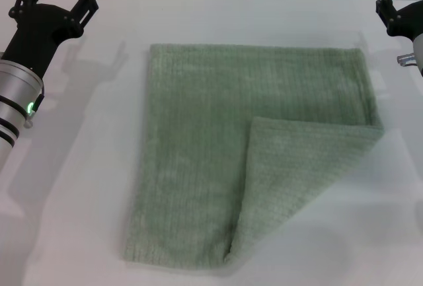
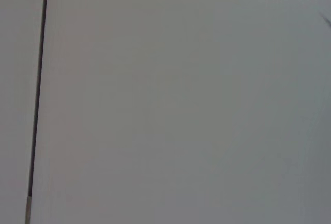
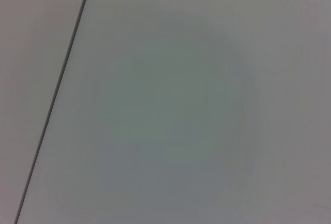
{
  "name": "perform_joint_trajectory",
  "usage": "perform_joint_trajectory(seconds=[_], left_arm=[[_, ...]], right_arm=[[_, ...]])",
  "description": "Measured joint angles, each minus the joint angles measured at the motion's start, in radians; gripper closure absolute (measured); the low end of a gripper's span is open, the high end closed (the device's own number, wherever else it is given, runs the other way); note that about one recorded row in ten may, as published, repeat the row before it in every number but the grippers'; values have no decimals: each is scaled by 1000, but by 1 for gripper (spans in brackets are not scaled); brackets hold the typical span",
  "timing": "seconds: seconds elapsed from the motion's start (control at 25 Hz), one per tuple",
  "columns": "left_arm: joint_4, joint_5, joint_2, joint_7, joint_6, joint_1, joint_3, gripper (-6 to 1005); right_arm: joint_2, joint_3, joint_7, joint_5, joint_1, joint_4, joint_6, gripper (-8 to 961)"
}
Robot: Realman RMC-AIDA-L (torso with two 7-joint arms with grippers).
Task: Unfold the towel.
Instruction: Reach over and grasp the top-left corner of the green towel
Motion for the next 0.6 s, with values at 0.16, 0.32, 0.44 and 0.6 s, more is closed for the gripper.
perform_joint_trajectory(seconds=[0.16, 0.32, 0.44, 0.6], left_arm=[[0, 0, 0, 2, 0, 0, 0, 150], [0, 0, 0, 2, 0, -2, 0, 162], [0, -1, 0, 3, 0, -2, 0, 172], [0, -1, 0, 4, 0, -2, 0, 184]], right_arm=[[0, 0, 0, 2, 0, 0, 0, 239], [0, 0, 0, 3, 0, 0, 0, 238], [0, 0, 0, 5, 0, 0, 0, 238], [0, 0, 0, 6, 0, 0, 0, 239]])
